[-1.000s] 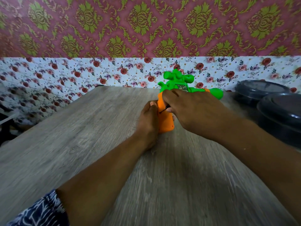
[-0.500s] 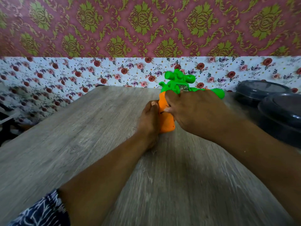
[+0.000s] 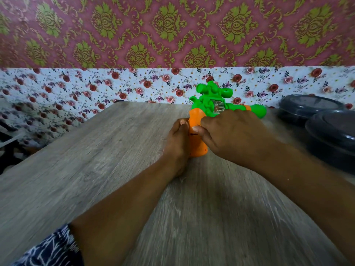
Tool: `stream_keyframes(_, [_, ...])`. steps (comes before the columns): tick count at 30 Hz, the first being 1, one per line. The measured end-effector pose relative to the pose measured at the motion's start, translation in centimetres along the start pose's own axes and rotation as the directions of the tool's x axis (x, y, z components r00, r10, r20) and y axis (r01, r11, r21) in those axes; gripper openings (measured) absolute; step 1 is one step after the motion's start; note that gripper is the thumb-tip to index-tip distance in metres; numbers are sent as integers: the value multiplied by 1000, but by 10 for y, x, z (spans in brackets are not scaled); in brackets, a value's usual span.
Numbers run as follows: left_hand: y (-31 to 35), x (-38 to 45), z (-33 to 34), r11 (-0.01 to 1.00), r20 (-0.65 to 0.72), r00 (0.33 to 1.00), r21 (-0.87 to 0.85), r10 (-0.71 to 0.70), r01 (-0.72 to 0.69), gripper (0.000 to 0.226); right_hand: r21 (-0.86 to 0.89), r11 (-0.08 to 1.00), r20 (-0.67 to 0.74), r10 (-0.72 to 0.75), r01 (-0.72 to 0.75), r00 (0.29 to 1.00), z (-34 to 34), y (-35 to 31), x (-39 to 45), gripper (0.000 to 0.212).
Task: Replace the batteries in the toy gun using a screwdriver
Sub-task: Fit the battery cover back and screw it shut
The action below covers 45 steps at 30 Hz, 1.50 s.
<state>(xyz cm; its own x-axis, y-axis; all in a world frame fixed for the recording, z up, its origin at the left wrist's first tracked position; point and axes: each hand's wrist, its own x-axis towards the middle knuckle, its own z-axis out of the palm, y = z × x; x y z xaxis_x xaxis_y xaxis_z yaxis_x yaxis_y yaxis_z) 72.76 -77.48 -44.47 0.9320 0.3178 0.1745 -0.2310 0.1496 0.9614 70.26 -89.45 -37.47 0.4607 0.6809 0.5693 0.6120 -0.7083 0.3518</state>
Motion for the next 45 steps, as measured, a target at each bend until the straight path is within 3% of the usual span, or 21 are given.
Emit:
stream_keyframes(4, [2, 1, -1, 1000, 11, 999, -1, -30, 30, 35, 155, 988, 42, -25, 18, 999, -6, 5, -4, 28])
stream_keyframes(9, [1, 2, 1, 999, 18, 1000, -45, -21, 22, 35, -28, 996, 70, -79, 81, 994, 0, 10, -1, 31])
stream_keyframes(13, [3, -1, 2, 999, 17, 1000, -34, -7, 8, 34, -68, 987, -22, -144, 143, 989, 5, 15, -2, 25])
stream_keyframes(16, [3, 0, 1, 1000, -9, 1000, 11, -8, 8, 32, -95, 994, -25, -53, 50, 998, 12, 6, -6, 20])
stream_keyframes(18, [3, -2, 2, 998, -5, 1000, 57, 18, -18, 29, -73, 992, 80, 110, -104, 991, 13, -4, -8, 15])
stream_keyframes(19, [4, -5, 2, 996, 16, 999, 73, 41, -42, 28, 45, 974, 179, 212, -224, 961, 11, -5, -7, 20])
stream_keyframes(20, [5, -7, 2, 995, 42, 997, 77, 59, -63, 27, 228, 895, 307, 307, -382, 901, 10, -4, -5, 29])
stream_keyframes(21, [6, -10, 2, 993, 74, 994, 80, 79, -85, 27, 434, 702, 456, 368, -564, 810, 8, 0, -3, 34])
stream_keyframes(22, [6, -11, 1, 990, 98, 990, 96, 97, -106, 26, 536, 456, 602, 384, -710, 700, 3, 4, -2, 36])
stream_keyframes(23, [6, -12, 2, 985, 123, 987, 119, 107, -122, 25, 562, 296, 670, 385, -772, 635, 0, 8, -2, 37])
stream_keyframes(24, [6, -12, 2, 981, 137, 984, 140, 112, -131, 25, 564, 232, 702, 369, -792, 608, -2, 9, -2, 38])
stream_keyframes(25, [7, -12, 2, 981, 144, 983, 142, 111, -131, 24, 566, 303, 673, 368, -767, 642, -4, 11, -2, 36])
stream_keyframes(27, [8, -11, 3, 985, 132, 986, 124, 100, -116, 25, 535, 566, 541, 340, -627, 769, -10, 8, -1, 27])
stream_keyframes(29, [9, -11, 4, 989, 115, 990, 114, 82, -95, 27, 482, 741, 465, 238, -469, 853, -14, 7, -1, 17])
stream_keyframes(32, [11, -10, 5, 998, 103, 994, 43, 46, -51, 32, 201, 963, 340, 101, -177, 935, -11, 2, -4, 16])
stream_keyframes(34, [12, -11, 4, 1000, 120, 993, 3, 11, -11, 32, -11, 1000, 157, -23, 25, 987, -10, 2, -5, 15])
stream_keyframes(38, [11, -12, 4, 999, 102, 994, -12, 31, -30, 26, -114, 979, -54, -177, 170, 983, -4, 5, -18, 6])
stream_keyframes(41, [8, -13, 5, 982, 57, 993, 148, 108, -115, 22, -77, 994, -66, -77, 72, 995, 8, -1, -29, 12])
stream_keyframes(43, [8, -15, 5, 949, 49, 983, 258, 175, -182, 33, 60, 986, 8, 155, -156, 988, 10, -11, -30, 17])
stream_keyframes(44, [9, -16, 4, 937, 44, 978, 280, 203, -207, 37, 206, 931, 81, 290, -301, 954, 8, -16, -27, 14])
stream_keyframes(45, [11, -17, 4, 926, 49, 974, 305, 219, -224, 41, 382, 798, 215, 414, -466, 885, 7, -16, -24, 14])
